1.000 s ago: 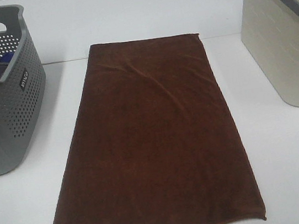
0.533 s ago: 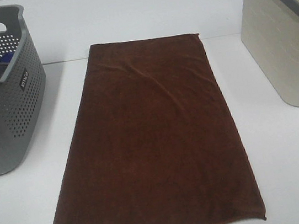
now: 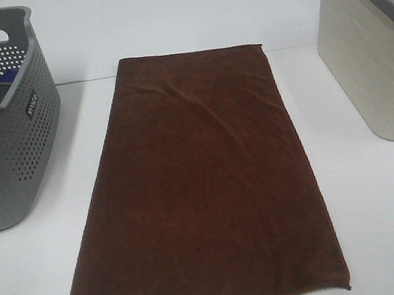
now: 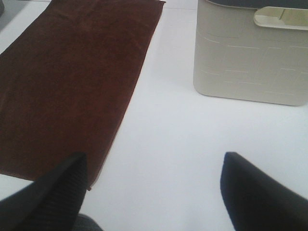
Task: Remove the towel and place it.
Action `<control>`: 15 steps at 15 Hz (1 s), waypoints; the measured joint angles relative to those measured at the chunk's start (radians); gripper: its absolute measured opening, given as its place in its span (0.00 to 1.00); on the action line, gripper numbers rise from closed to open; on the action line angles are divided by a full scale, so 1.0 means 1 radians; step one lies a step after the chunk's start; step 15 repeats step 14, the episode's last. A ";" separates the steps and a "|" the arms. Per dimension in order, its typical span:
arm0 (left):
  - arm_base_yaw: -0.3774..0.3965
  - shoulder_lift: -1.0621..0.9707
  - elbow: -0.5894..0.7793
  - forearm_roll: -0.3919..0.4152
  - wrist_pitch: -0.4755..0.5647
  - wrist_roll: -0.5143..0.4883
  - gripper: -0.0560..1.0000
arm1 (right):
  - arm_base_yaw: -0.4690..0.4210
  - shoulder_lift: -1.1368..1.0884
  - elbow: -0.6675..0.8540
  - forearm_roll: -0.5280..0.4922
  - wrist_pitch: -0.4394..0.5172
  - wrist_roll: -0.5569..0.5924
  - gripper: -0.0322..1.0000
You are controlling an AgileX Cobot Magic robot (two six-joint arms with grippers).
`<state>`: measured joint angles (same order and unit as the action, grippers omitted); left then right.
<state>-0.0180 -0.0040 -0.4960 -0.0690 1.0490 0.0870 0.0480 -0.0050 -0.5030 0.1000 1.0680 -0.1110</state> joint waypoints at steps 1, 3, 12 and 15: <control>0.000 0.000 0.000 0.000 0.000 0.000 0.62 | -0.002 -0.001 0.001 0.000 0.000 0.000 0.74; 0.000 0.000 0.000 0.000 0.000 0.000 0.62 | -0.060 -0.002 0.001 0.000 0.000 0.000 0.74; 0.000 0.000 0.000 0.000 0.000 0.000 0.62 | -0.068 -0.002 0.001 0.000 0.000 0.000 0.74; 0.000 0.000 0.000 0.000 0.000 0.000 0.62 | -0.068 -0.002 0.001 0.000 0.000 0.000 0.74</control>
